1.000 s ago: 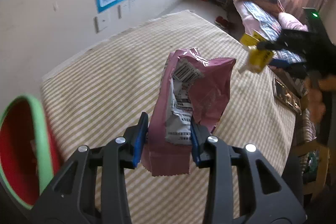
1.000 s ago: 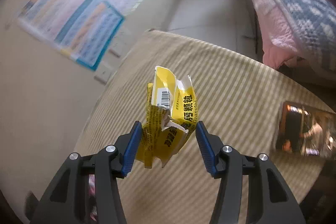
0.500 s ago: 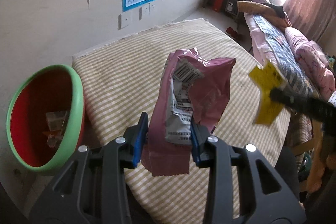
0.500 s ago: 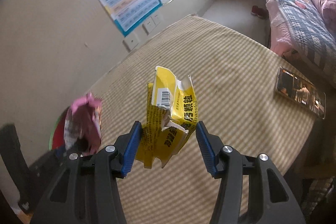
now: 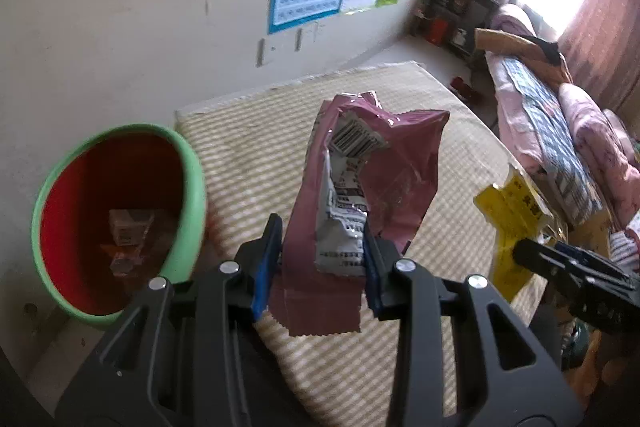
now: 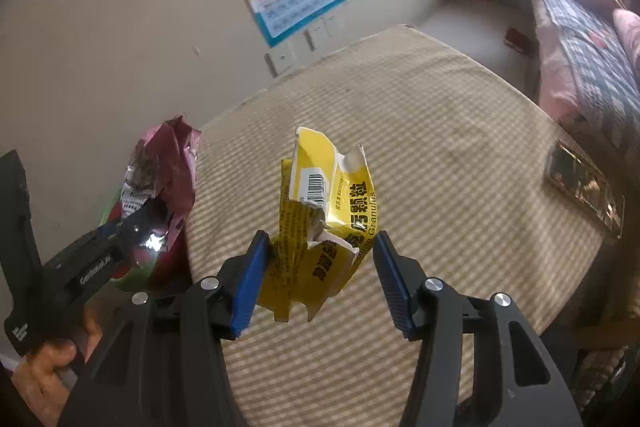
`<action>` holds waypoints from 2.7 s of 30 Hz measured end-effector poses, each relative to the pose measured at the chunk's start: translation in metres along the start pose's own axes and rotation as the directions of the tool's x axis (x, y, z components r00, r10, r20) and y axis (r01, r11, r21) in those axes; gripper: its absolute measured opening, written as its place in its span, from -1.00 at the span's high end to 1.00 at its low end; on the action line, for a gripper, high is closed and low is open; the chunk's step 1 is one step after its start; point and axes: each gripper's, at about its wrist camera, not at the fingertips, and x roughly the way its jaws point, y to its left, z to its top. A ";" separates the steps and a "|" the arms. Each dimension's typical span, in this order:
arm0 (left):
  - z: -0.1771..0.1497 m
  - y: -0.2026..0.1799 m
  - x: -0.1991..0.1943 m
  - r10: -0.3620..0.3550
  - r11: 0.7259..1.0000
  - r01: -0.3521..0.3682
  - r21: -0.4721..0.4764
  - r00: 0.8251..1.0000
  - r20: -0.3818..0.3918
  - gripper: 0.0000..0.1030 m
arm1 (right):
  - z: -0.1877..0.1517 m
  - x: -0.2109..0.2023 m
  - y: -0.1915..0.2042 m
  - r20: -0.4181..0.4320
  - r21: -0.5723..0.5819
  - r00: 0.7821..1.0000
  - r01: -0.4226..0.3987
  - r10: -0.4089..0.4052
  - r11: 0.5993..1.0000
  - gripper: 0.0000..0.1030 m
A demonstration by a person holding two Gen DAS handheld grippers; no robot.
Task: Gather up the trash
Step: 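Carry the pink bag and yellow wrapper over the red bucket and open both grippers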
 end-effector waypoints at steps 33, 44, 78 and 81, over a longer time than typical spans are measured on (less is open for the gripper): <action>0.000 0.058 -0.016 0.109 0.986 -0.105 -0.130 0.994 0.026 0.31 | 0.008 0.015 0.070 -0.042 -0.156 0.996 -0.088 0.082 0.984 -0.01; -0.002 0.070 -0.020 0.119 0.981 -0.112 -0.158 0.992 0.037 0.31 | 0.008 0.019 0.086 -0.050 -0.200 0.995 -0.092 0.083 0.976 -0.01; -0.011 0.079 -0.028 0.125 0.981 -0.117 -0.155 0.991 0.040 0.31 | -0.028 0.061 0.039 -0.288 -0.027 0.952 -0.119 0.107 0.992 0.14; -0.010 0.082 -0.029 0.130 0.979 -0.121 -0.162 0.991 0.044 0.31 | -0.012 0.060 0.054 -0.260 -0.039 0.956 -0.148 0.133 0.988 0.13</action>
